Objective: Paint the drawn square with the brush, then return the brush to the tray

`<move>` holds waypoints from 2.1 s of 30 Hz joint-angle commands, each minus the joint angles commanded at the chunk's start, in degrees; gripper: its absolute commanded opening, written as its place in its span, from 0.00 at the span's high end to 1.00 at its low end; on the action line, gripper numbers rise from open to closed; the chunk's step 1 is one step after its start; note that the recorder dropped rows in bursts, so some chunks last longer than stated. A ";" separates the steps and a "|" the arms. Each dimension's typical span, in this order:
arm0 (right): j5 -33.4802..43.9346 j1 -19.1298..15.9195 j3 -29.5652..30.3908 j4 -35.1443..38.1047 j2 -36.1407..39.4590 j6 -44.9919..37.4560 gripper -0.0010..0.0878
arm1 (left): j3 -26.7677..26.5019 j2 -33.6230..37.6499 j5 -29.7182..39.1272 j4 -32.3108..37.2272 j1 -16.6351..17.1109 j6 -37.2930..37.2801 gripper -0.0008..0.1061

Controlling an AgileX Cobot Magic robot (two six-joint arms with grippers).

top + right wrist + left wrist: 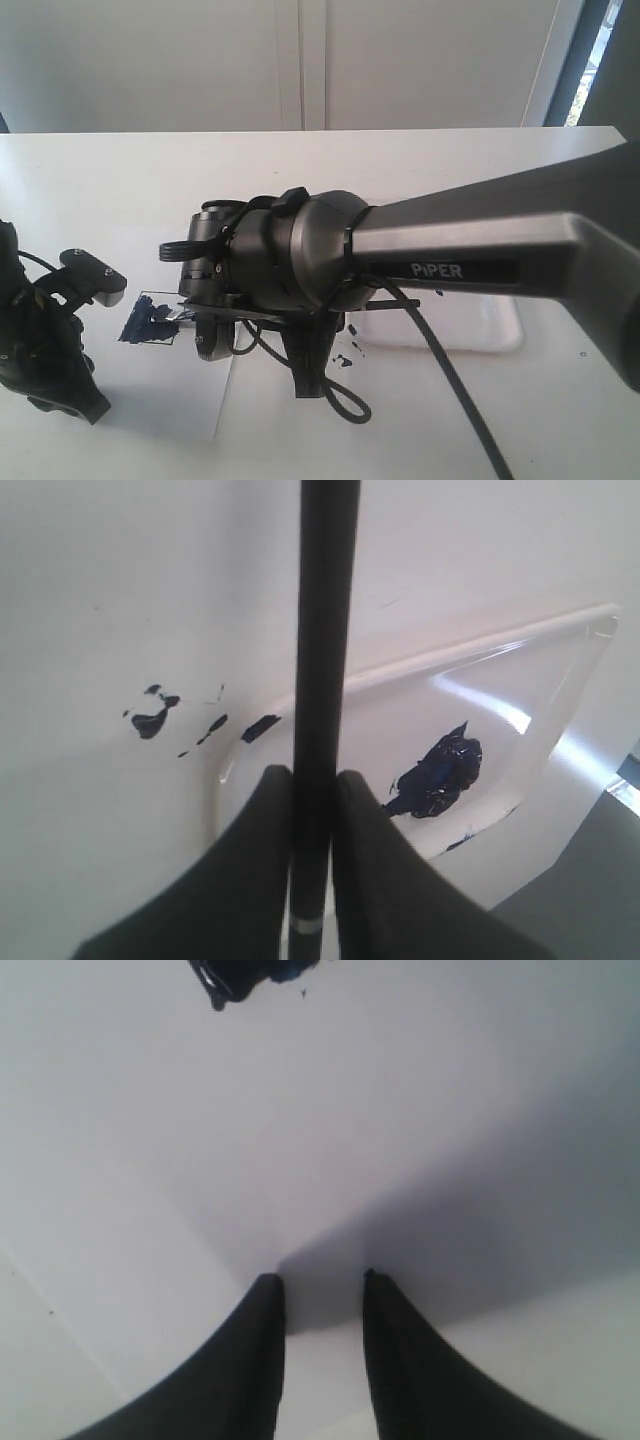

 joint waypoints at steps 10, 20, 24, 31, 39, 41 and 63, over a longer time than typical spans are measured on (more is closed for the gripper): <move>1.65 0.00 0.00 -4.08 0.00 4.03 0.99 | 0.00 0.00 0.00 0.00 0.00 0.00 0.67; 2.46 0.00 0.00 -5.13 0.00 4.03 0.99 | 0.00 0.00 0.00 0.00 0.00 0.00 0.67; 2.83 0.00 0.00 -6.06 0.00 4.15 0.99 | 0.00 0.00 0.09 0.00 0.00 0.00 0.67; 3.46 0.00 0.00 -7.14 0.00 5.37 0.99 | 0.00 0.00 0.09 0.00 0.00 0.00 0.67; 4.37 0.00 0.00 -6.91 0.00 5.00 0.99 | 0.00 0.00 -0.08 0.00 0.00 0.00 0.67; 4.35 0.00 0.00 -6.42 0.00 4.56 0.99 | 0.00 0.00 -0.08 0.00 0.00 0.00 0.67; 6.43 2.78 0.00 -0.85 -0.23 -2.73 0.99 | 0.00 0.00 -0.09 0.00 0.00 0.00 0.67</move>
